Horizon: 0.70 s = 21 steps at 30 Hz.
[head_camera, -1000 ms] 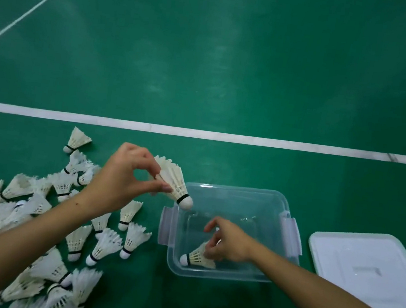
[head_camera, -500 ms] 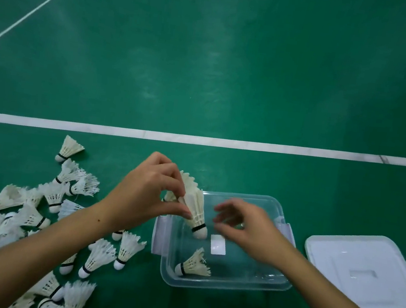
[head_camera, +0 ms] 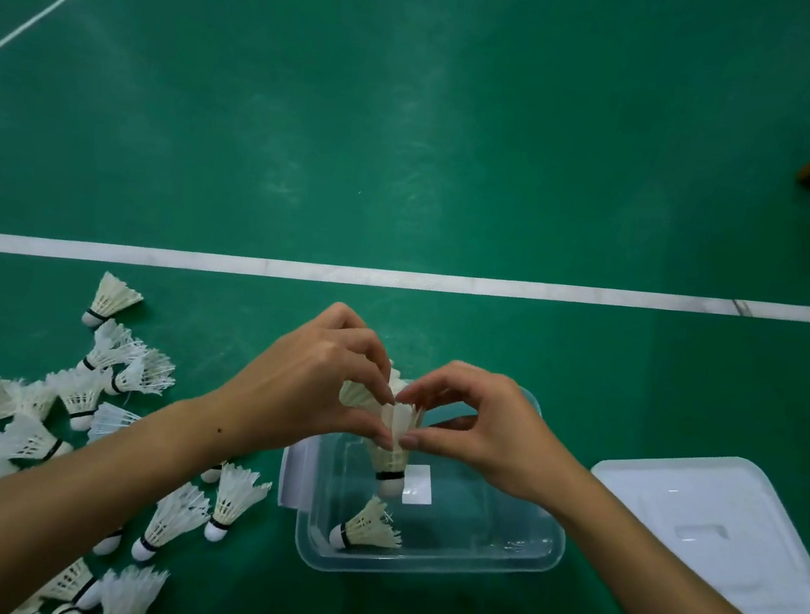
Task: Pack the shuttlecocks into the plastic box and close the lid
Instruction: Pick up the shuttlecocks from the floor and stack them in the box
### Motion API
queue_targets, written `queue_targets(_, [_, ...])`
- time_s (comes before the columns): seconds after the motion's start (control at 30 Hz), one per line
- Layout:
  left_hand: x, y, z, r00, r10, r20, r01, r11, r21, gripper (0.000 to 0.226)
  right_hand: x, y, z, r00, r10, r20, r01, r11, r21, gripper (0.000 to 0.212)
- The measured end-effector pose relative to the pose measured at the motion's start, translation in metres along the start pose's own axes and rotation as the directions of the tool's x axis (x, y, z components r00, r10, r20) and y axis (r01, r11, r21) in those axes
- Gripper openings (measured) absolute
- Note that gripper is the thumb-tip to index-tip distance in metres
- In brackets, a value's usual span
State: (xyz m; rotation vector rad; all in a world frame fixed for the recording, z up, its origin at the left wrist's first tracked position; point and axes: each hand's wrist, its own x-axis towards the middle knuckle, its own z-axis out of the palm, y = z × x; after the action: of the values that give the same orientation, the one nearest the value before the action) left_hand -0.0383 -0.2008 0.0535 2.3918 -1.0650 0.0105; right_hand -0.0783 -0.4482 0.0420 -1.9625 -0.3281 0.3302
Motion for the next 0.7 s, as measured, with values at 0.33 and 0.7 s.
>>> queue_targets(0.33, [-0.021,-0.027,-0.012,0.957,-0.195,-0.217,0.187,0.981,-0.056,0.022,-0.025,0.040,-0.022,0.987,0.158,-0.033,-0.157,0.888,-0.432,0.017])
queue_targets(0.7, [-0.040,-0.028,-0.005,0.949,-0.123,-0.289,0.133,0.991,0.015,0.017,-0.012,0.087,0.025,0.853,0.505,0.131,-0.346,0.735,-0.583,0.019])
